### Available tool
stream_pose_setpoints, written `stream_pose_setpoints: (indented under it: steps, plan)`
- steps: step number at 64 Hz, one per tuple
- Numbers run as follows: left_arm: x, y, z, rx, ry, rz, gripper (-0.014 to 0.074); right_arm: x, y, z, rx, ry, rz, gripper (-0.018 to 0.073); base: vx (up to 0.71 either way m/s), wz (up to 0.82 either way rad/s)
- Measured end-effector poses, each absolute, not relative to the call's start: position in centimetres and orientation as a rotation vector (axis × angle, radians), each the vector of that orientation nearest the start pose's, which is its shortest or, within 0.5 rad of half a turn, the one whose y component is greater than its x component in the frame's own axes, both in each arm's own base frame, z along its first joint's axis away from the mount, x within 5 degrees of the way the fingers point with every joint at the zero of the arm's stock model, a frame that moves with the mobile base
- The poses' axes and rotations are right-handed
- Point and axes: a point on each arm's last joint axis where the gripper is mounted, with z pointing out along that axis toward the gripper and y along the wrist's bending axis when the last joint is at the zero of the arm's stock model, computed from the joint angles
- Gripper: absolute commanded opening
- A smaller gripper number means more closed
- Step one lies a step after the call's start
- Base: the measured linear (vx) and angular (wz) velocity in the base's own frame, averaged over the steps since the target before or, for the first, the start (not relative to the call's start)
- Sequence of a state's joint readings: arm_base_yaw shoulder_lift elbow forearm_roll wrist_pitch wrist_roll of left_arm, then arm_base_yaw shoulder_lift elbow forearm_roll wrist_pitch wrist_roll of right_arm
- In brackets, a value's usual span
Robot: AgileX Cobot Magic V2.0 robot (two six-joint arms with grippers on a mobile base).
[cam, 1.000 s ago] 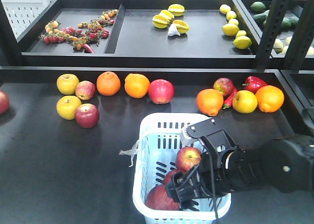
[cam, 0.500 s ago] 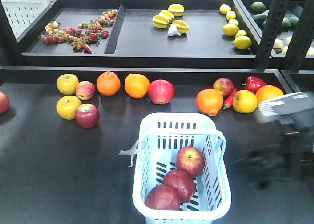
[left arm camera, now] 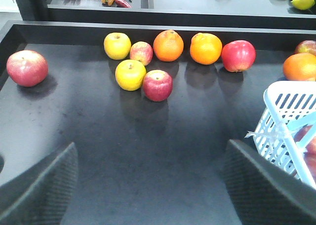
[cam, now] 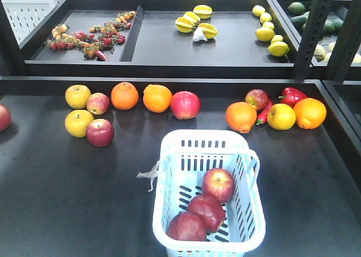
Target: Pick three apples into basket with both arms
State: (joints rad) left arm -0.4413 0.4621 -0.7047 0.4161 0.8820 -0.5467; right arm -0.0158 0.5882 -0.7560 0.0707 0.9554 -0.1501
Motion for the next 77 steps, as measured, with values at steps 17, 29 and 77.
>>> stream_pose_setpoints:
  steps: [17,29,77]
  plan:
    - [7.5,-0.4,34.3,-0.02,2.053,-0.113,0.0569,7.5,0.3,34.2,-0.134,2.221,-0.025,0.0589,0.0,0.0]
    - [7.5,-0.4,34.3,-0.02,2.053,-0.113,0.0569,7.5,0.2,34.2,-0.134,2.221,-0.028,0.0589,0.0,0.0]
    - [7.5,-0.4,34.3,-0.02,2.053,-0.113,0.0018,7.5,0.1,34.2,-0.136,2.222,-0.047,-0.0017,0.0,0.0]
